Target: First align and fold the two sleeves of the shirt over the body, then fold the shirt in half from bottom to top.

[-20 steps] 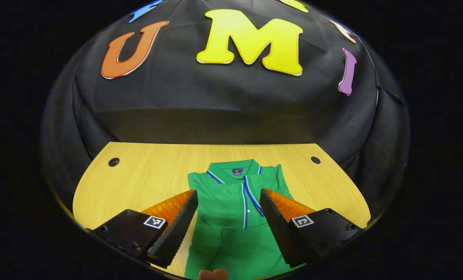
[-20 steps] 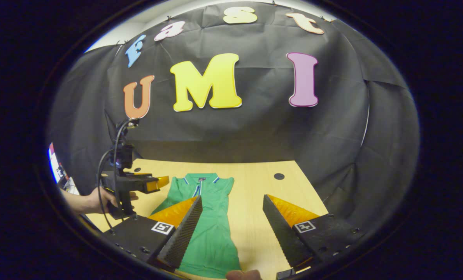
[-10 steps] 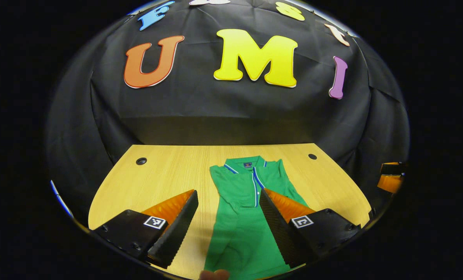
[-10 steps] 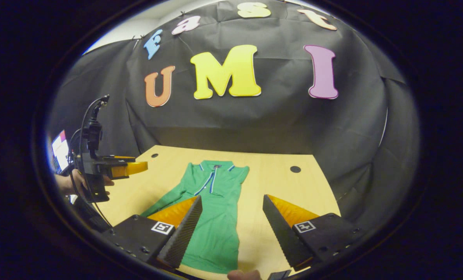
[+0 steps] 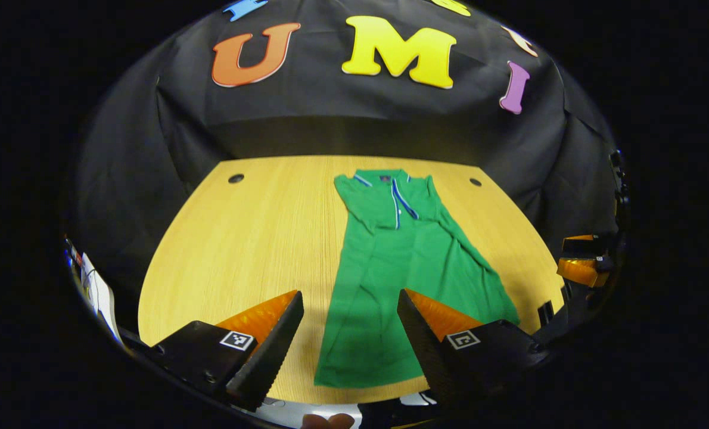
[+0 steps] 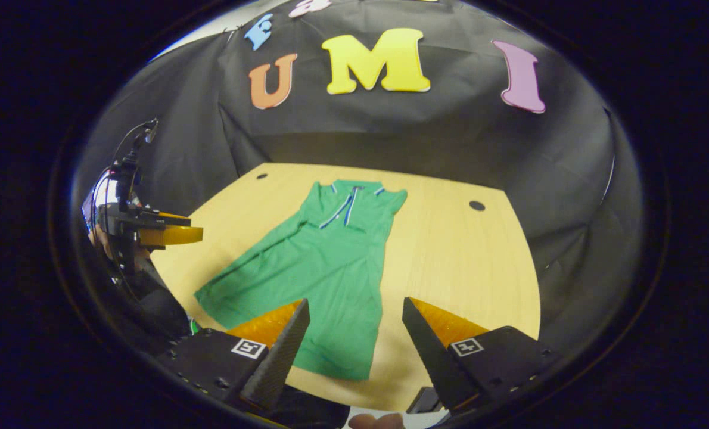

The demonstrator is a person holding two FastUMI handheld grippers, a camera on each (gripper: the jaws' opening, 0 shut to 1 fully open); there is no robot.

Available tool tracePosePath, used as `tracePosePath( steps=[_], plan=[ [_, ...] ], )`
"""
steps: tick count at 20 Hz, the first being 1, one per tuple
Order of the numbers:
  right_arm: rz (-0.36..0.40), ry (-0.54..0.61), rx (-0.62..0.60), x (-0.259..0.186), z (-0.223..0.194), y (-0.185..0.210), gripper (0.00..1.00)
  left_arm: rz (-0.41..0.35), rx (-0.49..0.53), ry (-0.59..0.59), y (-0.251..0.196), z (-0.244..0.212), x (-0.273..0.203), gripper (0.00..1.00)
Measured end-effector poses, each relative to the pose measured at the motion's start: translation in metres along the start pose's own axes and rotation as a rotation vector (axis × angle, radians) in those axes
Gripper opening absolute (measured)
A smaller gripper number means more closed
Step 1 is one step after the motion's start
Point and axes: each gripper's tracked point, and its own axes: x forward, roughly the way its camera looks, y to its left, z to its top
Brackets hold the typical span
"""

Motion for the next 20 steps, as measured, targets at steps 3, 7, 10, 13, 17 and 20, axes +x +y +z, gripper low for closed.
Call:
tracePosePath(
  steps=[3,7,10,13,17,20],
  plan=[
    [0.003,0.092,-0.005,0.008,-0.040,0.004,0.96,-0.034,-0.019,0.137,-0.003,-0.051,-0.001,1.00],
    [-0.006,0.205,0.000,0.018,-0.086,0.002,0.96,-0.026,-0.111,0.323,-0.006,-0.107,0.005,1.00],
    [-0.030,0.278,0.018,0.030,-0.110,-0.005,0.96,0.005,-0.150,0.407,-0.007,-0.117,0.006,1.00],
    [-0.055,0.330,0.006,0.044,-0.122,-0.009,0.97,0.032,-0.157,0.465,-0.004,-0.126,0.007,1.00],
    [-0.060,0.389,0.010,0.058,-0.134,-0.010,0.97,0.045,-0.184,0.492,-0.015,-0.114,0.006,1.00],
    [-0.076,0.426,0.019,0.065,-0.140,-0.014,0.97,0.071,-0.176,0.521,-0.028,-0.098,0.004,1.00]
  ],
)
